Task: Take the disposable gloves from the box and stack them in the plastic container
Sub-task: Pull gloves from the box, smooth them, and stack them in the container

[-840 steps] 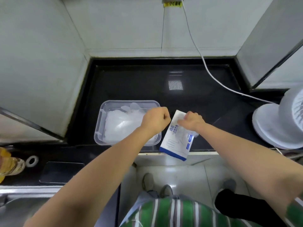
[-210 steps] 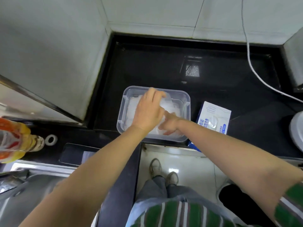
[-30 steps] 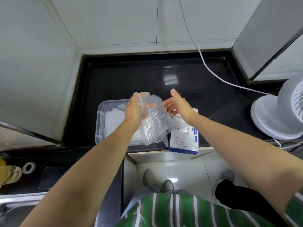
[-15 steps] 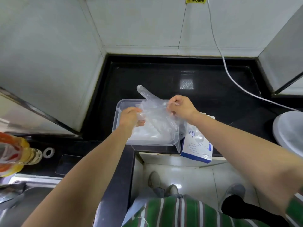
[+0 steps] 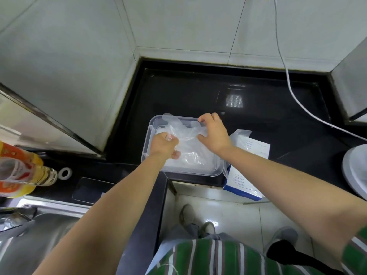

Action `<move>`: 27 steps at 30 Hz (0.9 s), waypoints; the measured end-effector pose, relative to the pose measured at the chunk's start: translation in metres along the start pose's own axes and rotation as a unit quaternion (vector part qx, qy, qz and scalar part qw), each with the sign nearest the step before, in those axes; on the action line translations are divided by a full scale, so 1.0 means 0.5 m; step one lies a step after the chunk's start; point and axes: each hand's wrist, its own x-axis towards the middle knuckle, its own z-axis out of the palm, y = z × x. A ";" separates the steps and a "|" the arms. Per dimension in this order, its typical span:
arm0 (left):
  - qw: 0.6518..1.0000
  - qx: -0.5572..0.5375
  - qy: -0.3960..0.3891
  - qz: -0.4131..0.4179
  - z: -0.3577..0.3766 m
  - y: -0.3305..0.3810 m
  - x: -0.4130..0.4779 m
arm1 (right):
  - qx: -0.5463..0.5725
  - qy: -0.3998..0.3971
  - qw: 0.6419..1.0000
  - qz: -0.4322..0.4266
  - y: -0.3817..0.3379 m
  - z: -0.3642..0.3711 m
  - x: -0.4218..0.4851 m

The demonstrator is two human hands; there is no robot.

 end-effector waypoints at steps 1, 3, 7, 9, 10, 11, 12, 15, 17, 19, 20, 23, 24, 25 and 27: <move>0.996 0.079 0.016 0.026 0.001 -0.001 0.004 | -0.046 0.047 0.997 -0.051 -0.006 0.002 -0.008; 0.978 0.194 0.028 0.073 0.006 -0.006 0.010 | -0.057 0.084 0.986 -0.136 -0.021 0.009 -0.017; 0.958 0.269 0.002 0.102 0.021 -0.013 0.014 | -0.023 -0.156 0.985 -0.069 -0.031 0.047 -0.025; 0.947 0.305 -0.008 0.098 0.020 -0.016 0.013 | -0.086 -0.264 0.960 0.018 -0.016 0.069 -0.024; 0.943 0.319 -0.009 0.096 0.016 -0.018 0.011 | -0.106 -0.299 0.948 0.044 -0.009 0.079 -0.024; 0.936 0.336 0.004 0.105 0.013 -0.017 0.007 | -0.115 -0.321 0.938 0.060 -0.003 0.086 -0.024; 0.920 0.367 0.039 0.131 0.008 -0.017 0.003 | -0.119 -0.331 0.933 0.069 0.000 0.093 -0.022; 0.849 0.381 0.173 0.323 0.005 0.001 -0.020 | -0.118 -0.338 0.930 0.086 0.002 0.109 -0.013; 0.842 0.321 0.109 0.421 0.018 0.021 -0.034 | -0.128 -0.344 0.926 0.091 0.003 0.115 -0.011; 0.862 0.319 -0.038 0.392 0.040 0.030 -0.034 | -0.129 -0.345 0.923 0.109 0.010 0.124 -0.007; 0.871 0.345 -0.099 0.334 0.054 0.030 -0.027 | -0.128 -0.350 0.920 0.121 0.017 0.127 -0.007; 0.880 0.423 -0.161 0.146 0.071 0.003 0.014 | -0.133 -0.382 0.907 0.118 0.027 0.133 -0.007; 0.880 0.435 -0.159 0.109 0.069 -0.008 0.029 | -0.132 -0.387 0.905 0.113 0.027 0.131 -0.008; 0.877 0.444 -0.160 0.085 0.064 -0.018 0.043 | -0.131 -0.390 0.905 0.111 0.028 0.131 -0.008; 0.852 0.487 -0.184 0.058 0.054 -0.031 0.063 | -0.137 -0.398 0.900 0.110 0.028 0.130 -0.008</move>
